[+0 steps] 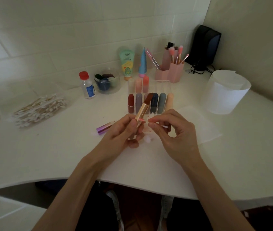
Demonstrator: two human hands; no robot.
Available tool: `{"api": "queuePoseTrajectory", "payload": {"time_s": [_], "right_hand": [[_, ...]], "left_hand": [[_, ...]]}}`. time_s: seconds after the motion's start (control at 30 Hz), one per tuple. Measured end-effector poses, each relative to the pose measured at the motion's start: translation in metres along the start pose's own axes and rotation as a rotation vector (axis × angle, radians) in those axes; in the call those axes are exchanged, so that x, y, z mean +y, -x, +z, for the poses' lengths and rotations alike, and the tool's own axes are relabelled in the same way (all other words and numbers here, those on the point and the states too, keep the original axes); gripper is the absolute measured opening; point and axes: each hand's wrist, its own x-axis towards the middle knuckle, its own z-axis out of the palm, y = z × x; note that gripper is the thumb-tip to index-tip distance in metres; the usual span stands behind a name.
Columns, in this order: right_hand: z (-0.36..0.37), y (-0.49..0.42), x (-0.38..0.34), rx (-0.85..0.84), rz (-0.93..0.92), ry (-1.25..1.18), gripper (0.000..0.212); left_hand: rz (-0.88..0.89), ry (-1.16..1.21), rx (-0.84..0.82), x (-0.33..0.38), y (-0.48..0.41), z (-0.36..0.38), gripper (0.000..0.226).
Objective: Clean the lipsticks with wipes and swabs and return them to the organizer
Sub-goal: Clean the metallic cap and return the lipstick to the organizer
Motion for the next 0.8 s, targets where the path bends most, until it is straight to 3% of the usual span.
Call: {"api": "queuePoseTrajectory", "payload": {"time_s": [0.17, 0.43, 0.8], "right_hand": [[0.001, 0.000, 0.001, 0.001, 0.000, 0.013, 0.008], [0.000, 0.001, 0.001, 0.004, -0.002, 0.072, 0.007], [0.002, 0.002, 0.001, 0.014, 0.000, 0.054, 0.007]], "left_hand": [[-0.021, 0.018, 0.003, -0.001, -0.002, 0.002, 0.034], [-0.028, -0.001, 0.044, -0.003, 0.000, 0.003, 0.020], [0.008, -0.144, 0.046, 0.004, 0.002, 0.006, 0.024]]}}
